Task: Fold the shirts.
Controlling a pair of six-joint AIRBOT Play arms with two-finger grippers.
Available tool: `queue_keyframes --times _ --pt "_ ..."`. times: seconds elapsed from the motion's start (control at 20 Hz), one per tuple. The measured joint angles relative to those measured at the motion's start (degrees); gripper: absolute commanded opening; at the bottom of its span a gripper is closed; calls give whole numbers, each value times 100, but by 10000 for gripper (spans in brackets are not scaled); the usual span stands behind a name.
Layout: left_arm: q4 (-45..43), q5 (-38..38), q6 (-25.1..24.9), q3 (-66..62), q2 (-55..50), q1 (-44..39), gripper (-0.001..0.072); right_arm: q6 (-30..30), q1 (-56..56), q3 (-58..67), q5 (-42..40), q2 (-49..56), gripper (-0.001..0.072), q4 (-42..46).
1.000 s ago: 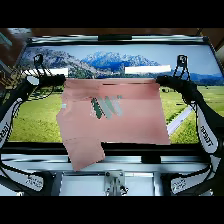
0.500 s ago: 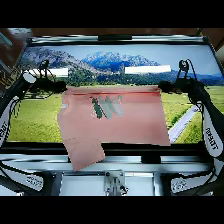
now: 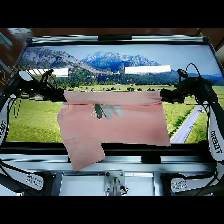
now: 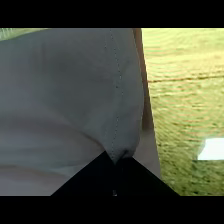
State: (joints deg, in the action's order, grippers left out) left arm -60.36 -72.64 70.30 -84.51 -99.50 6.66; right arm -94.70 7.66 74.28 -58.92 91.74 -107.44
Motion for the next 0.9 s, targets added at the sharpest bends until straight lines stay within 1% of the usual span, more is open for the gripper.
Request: queue_keyframes --times 0.15,0.3,0.55,0.9 --pt "-15 -326 24 -7 -17 13 34 0 11 2 -321 -2 67 0" --pt "-22 -474 44 -9 -26 17 34 52 11 0 -470 -2 66 9" --pt "-68 -728 44 -9 -28 17 34 98 9 0 -592 94 67 203" --pt "-118 -997 48 -9 -107 15 34 103 9 0 -549 140 67 494"
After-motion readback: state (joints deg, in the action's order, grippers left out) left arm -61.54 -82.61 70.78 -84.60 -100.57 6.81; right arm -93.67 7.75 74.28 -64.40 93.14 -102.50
